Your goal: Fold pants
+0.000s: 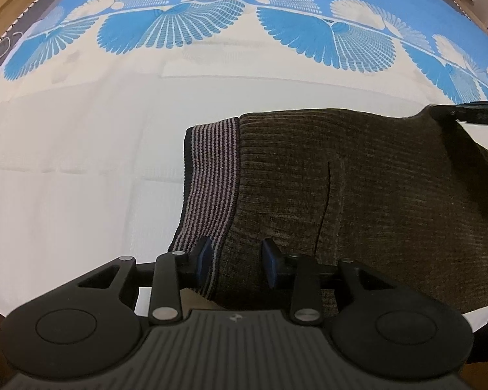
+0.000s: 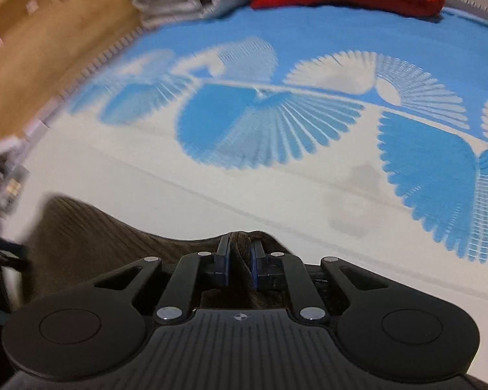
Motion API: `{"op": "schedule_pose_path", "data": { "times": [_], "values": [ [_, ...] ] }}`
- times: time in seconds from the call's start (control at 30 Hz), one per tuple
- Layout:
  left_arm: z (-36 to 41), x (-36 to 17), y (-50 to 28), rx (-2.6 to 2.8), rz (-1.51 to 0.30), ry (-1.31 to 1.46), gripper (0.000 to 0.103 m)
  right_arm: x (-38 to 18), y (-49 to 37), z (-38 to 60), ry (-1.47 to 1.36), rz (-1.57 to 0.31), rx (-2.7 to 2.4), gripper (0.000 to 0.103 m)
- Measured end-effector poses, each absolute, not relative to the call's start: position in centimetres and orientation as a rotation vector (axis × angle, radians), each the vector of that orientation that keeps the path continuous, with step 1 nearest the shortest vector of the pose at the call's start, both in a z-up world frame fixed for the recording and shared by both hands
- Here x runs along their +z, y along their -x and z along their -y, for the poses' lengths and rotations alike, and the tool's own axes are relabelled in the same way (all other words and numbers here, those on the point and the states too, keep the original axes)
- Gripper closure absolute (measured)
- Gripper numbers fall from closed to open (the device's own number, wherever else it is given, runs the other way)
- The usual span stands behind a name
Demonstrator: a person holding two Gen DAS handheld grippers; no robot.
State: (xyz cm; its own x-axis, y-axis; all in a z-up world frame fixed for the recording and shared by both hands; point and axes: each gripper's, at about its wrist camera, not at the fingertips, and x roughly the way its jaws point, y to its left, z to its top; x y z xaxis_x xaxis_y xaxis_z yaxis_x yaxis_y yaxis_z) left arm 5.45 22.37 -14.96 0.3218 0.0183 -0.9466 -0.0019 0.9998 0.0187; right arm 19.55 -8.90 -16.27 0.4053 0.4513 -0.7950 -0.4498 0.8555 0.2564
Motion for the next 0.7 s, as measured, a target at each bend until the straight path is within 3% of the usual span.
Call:
{"op": "schedule_pose_path", "data": {
  "times": [0.17,0.37,0.53,0.67,0.7],
  "values": [
    [-22.4,-14.8,-5.3,0.018,-1.239,-0.006,0.065,-16.6,-20.4,9.4,0.149,-0.937,0.213,0.09],
    [-22.8,-14.3,-5.4,0.024,-1.225,0.024,0.065,-11.7,-19.4,12.1,-0.06,-0.809,0.404,0.088],
    [-22.6,-13.7,-5.5,0.03,-1.198,0.031,0.064,-12.4,-16.7,9.9,0.001,-0.964,0.826,0.088],
    [-22.4,-13.0,-5.6,0.039,-1.165,0.035,0.062,-15.7,-15.7,8.7,0.2,-1.063,0.763,0.089],
    [-22.4,-12.9,-5.6,0.041,-1.158,0.041,0.062,-16.6,-16.0,8.9,0.237,-1.084,0.697,0.094]
  ]
}}
